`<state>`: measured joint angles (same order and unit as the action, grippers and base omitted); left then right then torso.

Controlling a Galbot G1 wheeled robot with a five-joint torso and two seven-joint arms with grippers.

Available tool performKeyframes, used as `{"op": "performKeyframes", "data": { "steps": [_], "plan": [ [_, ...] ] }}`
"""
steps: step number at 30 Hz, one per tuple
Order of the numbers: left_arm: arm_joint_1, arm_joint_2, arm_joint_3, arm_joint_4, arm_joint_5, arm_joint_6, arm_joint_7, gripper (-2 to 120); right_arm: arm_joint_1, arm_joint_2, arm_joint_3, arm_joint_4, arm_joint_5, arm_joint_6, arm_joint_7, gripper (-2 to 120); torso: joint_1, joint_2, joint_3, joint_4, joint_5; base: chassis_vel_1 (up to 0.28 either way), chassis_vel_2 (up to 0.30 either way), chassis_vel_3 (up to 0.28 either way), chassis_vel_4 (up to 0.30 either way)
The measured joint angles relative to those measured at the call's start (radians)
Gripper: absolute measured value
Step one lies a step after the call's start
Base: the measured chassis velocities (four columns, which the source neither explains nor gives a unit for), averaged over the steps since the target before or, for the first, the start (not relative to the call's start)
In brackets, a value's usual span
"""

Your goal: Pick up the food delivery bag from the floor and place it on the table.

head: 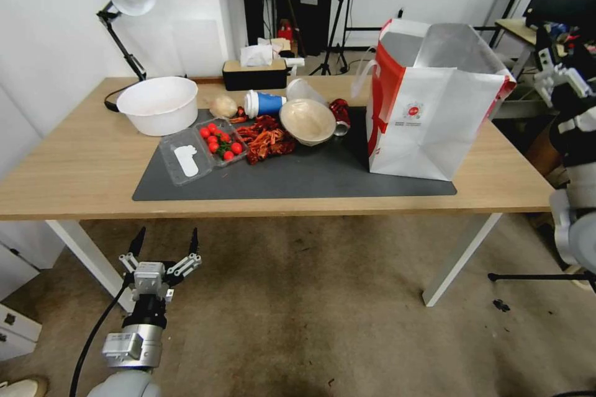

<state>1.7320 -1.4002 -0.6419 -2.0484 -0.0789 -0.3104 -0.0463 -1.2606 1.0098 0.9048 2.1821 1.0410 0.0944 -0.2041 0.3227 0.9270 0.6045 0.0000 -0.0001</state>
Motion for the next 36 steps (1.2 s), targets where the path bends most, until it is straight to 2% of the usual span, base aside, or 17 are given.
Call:
{"op": "performKeyframes", "data": {
  "steps": [8, 20, 36],
  "plan": [
    [0.002, 0.004, -0.001, 0.002, 0.0, -0.009, 0.001, 100, -0.118, 0.107, 0.007, 0.053, -0.102, 0.04, -0.145, 100, 0.0, 0.0, 0.0, 0.0001, 0.0, 0.0, 0.0, 0.0, 0.0],
    [0.001, 0.013, -0.01, 0.014, -0.005, -0.023, -0.001, 100, -0.184, 0.239, -0.057, 0.057, -0.243, 0.089, -0.269, 100, 0.0, 0.0, 0.0, 0.0002, -0.0001, 0.0, 0.0, 0.0, 0.0],
    [-0.02, 0.013, -0.01, 0.039, -0.015, -0.032, 0.001, 100, -0.313, 0.426, -0.191, -0.033, -0.422, 0.208, -0.339, 100, 0.0, 0.0, 0.0, 0.0, 0.0, 0.0, 0.0, 0.0, 0.0]
  ]
}}
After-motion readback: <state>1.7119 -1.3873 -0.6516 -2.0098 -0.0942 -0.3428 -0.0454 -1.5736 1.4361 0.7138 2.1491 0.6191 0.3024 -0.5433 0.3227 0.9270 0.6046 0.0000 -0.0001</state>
